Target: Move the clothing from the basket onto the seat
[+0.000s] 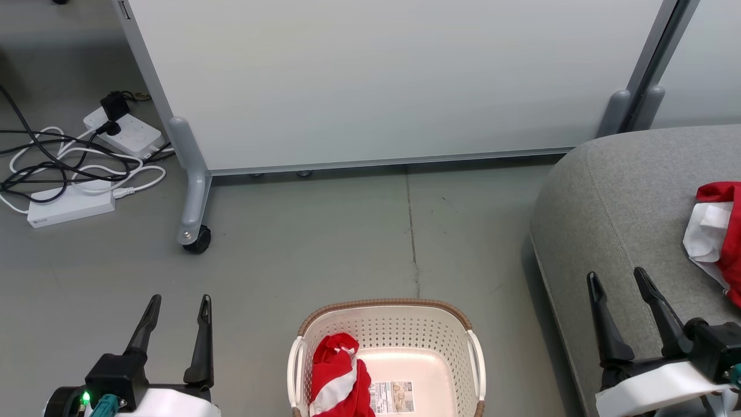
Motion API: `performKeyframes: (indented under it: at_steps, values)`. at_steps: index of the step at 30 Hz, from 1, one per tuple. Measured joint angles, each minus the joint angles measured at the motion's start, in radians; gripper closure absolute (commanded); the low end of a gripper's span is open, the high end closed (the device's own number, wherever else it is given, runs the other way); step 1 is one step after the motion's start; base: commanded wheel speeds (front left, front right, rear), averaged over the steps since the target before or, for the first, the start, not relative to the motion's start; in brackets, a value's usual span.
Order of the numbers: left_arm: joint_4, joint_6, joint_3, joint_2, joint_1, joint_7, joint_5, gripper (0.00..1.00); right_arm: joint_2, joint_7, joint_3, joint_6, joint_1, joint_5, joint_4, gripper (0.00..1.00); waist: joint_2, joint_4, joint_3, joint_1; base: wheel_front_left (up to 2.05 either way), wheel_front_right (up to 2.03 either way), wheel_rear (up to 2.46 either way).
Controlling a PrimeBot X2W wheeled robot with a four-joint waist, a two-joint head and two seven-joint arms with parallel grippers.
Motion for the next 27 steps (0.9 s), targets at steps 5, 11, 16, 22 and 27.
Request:
performKeyframes:
  at_steps: [5,11,16,22,27]
  values:
    - [-0.001,0.000,-0.009,0.002,-0.003,0.000,0.008,0.00,0.000,0.000,0.001,0.000,-0.004,0.000,-0.002,0.00,0.0000,0.000,0.007,0.0000,0.00,0.00,0.00]
    - [-0.019,-0.002,-0.028,0.011,-0.050,0.014,0.034,0.00,0.000,-0.002,0.000,0.000,-0.025,0.000,-0.018,0.00,0.0000,-0.002,0.050,0.0000,0.00,0.00,0.00]
    - [-0.016,-0.027,-0.050,0.008,-0.129,0.026,0.054,0.00,0.000,-0.005,0.006,0.000,-0.067,-0.003,-0.039,0.00,0.0000,-0.009,0.126,0.0000,0.00,0.00,0.00]
    - [0.030,-0.076,-0.094,-0.009,-0.250,0.033,0.088,0.00,0.000,-0.025,0.023,0.000,-0.145,-0.005,-0.055,0.00,0.0000,-0.031,0.248,0.0000,0.00,0.00,0.00]
    - [0.115,-0.126,-0.144,-0.035,-0.356,0.047,0.116,0.00,0.000,-0.047,0.039,0.000,-0.214,-0.004,-0.067,0.00,0.0000,-0.057,0.361,0.0000,0.00,0.00,0.00]
